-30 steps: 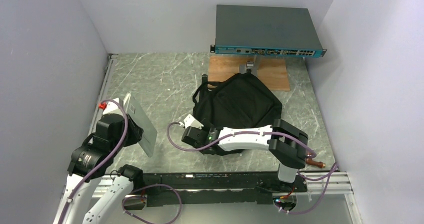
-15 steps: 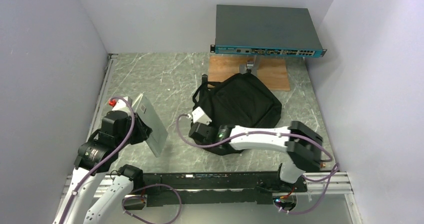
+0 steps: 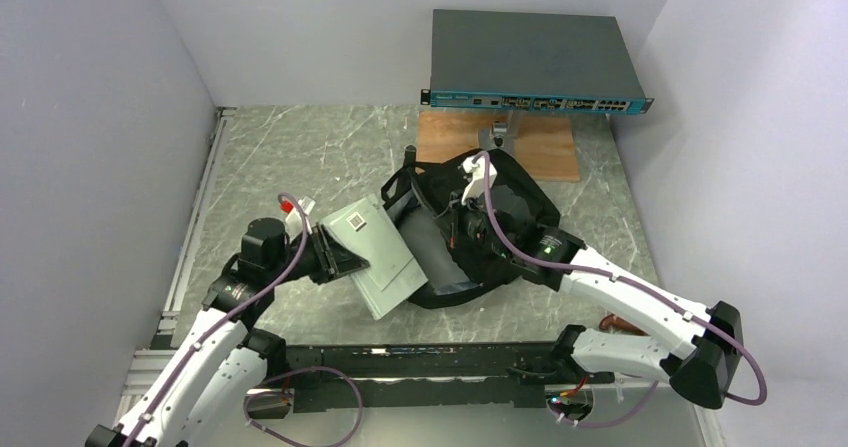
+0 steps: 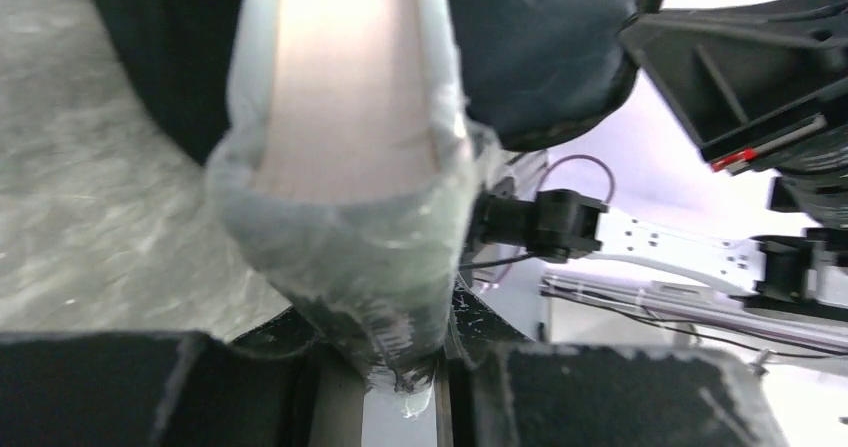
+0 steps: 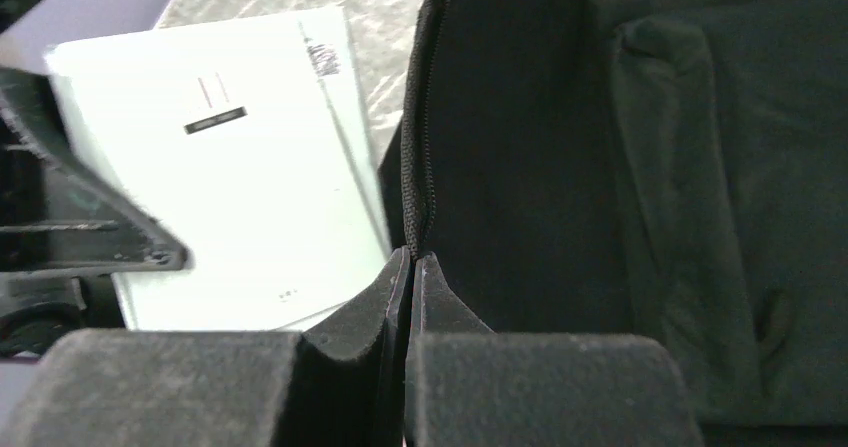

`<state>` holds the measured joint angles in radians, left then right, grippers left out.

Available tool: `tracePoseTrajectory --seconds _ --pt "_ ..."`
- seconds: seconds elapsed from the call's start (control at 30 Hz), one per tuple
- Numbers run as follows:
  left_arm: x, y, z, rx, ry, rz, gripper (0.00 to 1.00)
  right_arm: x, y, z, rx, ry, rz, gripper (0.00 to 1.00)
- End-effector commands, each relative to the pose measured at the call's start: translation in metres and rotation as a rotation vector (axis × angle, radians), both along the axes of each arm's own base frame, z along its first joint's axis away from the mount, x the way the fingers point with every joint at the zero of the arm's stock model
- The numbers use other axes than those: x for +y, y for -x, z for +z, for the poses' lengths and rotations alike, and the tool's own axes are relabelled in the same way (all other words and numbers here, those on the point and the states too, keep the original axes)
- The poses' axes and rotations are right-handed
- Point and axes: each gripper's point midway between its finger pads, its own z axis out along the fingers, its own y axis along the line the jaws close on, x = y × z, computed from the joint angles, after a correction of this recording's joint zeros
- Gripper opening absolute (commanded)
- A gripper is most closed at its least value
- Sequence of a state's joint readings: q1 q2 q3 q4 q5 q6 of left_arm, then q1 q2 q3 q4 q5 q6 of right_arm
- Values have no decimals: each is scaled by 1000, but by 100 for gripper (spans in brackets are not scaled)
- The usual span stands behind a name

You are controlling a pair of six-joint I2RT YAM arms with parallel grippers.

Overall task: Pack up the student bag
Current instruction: Place the book in the student bag.

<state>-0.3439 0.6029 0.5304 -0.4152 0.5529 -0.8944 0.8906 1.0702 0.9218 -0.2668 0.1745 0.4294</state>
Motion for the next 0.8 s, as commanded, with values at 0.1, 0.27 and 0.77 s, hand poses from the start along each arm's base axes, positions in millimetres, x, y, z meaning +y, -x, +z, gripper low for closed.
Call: tracePoseTrajectory --seconds 0.1,0.27,0.77 --pt "-34 -15 87 -202 383 -113 0 19 16 60 -76 -308 91 0" --pt "-50 -34 61 -20 413 -120 0 10 12 73 -124 -312 64 0" --pt "-140 -42 43 145 479 -277 0 7 17 103 -195 -387 84 0"
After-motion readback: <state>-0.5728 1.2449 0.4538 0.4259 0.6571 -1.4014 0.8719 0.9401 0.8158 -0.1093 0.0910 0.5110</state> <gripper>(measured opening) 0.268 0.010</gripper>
